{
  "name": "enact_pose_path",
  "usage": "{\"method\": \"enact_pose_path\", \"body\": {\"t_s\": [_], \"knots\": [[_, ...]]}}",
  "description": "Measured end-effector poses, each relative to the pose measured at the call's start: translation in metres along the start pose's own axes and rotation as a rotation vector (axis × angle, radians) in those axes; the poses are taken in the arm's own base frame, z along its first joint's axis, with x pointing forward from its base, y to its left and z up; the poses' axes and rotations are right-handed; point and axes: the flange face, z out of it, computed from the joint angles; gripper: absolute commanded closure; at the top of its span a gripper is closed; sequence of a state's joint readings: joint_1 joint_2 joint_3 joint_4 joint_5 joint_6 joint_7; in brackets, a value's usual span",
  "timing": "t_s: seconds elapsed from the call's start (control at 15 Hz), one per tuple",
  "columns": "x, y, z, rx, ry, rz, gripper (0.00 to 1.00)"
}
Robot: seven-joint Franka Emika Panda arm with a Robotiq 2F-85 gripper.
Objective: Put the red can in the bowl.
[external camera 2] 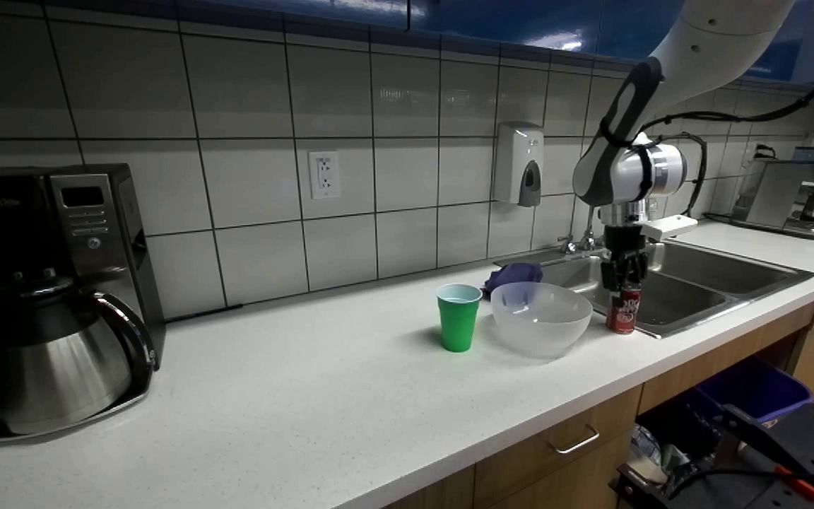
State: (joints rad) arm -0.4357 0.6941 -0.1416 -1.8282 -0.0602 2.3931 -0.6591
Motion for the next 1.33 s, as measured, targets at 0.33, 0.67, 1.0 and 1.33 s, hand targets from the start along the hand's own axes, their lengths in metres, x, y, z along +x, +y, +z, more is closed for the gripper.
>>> {"method": "enact_pose_path", "body": {"t_s": [0.33, 0.67, 1.0, 1.33], "knots": [[-0.005, 0.012, -0.028, -0.023, 0.036, 0.020, 0.62], [-0.004, 0.016, -0.083, -0.057, 0.093, 0.024, 0.62], [0.009, -0.003, -0.129, -0.055, 0.127, -0.010, 0.62], [0.035, -0.051, -0.158, -0.015, 0.150, -0.093, 0.62]]}}
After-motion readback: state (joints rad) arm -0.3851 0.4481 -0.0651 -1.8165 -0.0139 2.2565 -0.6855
